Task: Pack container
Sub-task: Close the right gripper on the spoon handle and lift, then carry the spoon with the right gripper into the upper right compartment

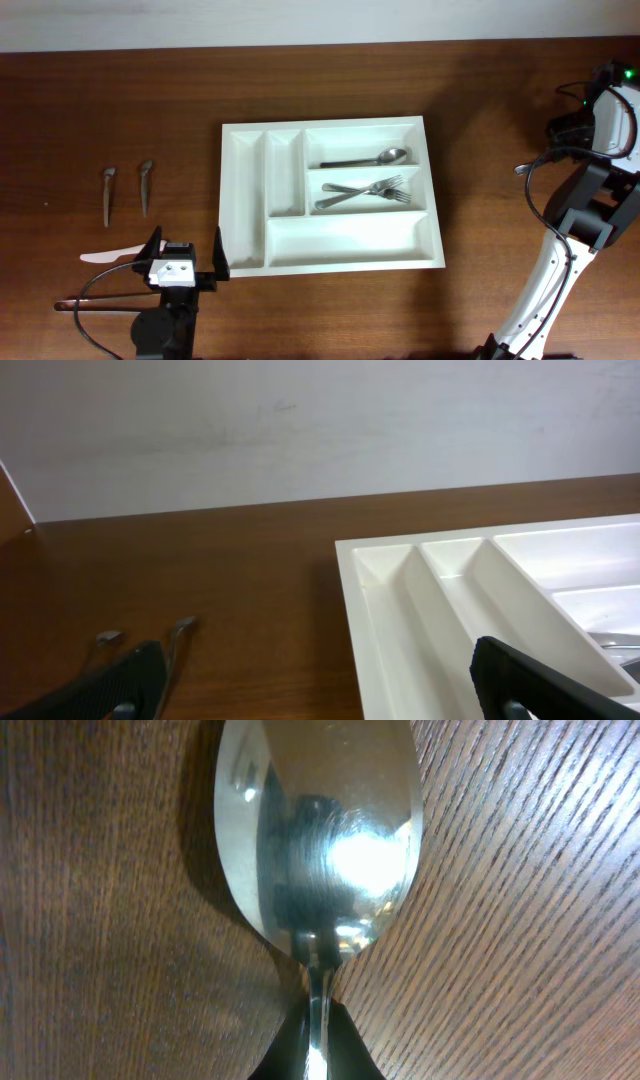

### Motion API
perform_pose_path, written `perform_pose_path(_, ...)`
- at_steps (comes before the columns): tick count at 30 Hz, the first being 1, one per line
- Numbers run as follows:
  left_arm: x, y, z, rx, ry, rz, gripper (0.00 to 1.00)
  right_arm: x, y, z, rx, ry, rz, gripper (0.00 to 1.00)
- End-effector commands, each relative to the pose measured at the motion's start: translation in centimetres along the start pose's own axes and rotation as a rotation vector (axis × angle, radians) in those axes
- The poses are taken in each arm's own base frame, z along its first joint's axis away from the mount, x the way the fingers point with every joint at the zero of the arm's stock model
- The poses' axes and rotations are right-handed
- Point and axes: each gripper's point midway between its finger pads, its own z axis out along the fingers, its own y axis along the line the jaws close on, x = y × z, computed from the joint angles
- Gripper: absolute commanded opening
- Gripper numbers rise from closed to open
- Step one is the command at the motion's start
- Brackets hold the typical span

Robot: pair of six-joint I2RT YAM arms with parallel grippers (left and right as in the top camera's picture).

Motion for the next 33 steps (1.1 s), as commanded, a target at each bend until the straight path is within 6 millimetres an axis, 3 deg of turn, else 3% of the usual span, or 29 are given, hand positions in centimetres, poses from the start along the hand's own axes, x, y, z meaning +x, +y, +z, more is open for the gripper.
perform_pose_path(1, 0.2, 0.2, 0.0, -0.012, 0.002, 0.019, 0.99, 0.5, 0.7, 0.5, -0.035, 0.04, 0.004, 0.04)
perform_pose_path(6, 0.2, 0.2, 0.0, -0.012, 0.002, 0.019, 0.99, 0.3, 2.4, -2.2, -0.13, 0.036, 0.004, 0.04)
perform_pose_path(10, 0.2, 0.2, 0.0, -0.012, 0.002, 0.019, 0.99, 0.2, 3.8, -5.8, -0.225, 0.028, -0.002, 0.04)
perform_pose_path(15, 0.2, 0.2, 0.0, -0.012, 0.002, 0.019, 0.99, 1.5, 4.9, -10.4, -0.3, 0.026, -0.011, 0.04)
perform_pose_path(20, 0.2, 0.2, 0.0, -0.012, 0.002, 0.019, 0.99, 5.5, 5.7, -14.0, -0.304, 0.063, -0.002, 0.04)
perform_pose_path(25, 0.2, 0.2, 0.0, -0.012, 0.002, 0.019, 0.99, 10.9, 9.4, -16.7, -0.397, 0.134, -0.043, 0.04)
perform_pose_path(33, 0.2, 0.2, 0.0, -0.012, 0.002, 0.019, 0.99, 20.7, 13.7, -18.2, -0.408, 0.208, -0.134, 0.04)
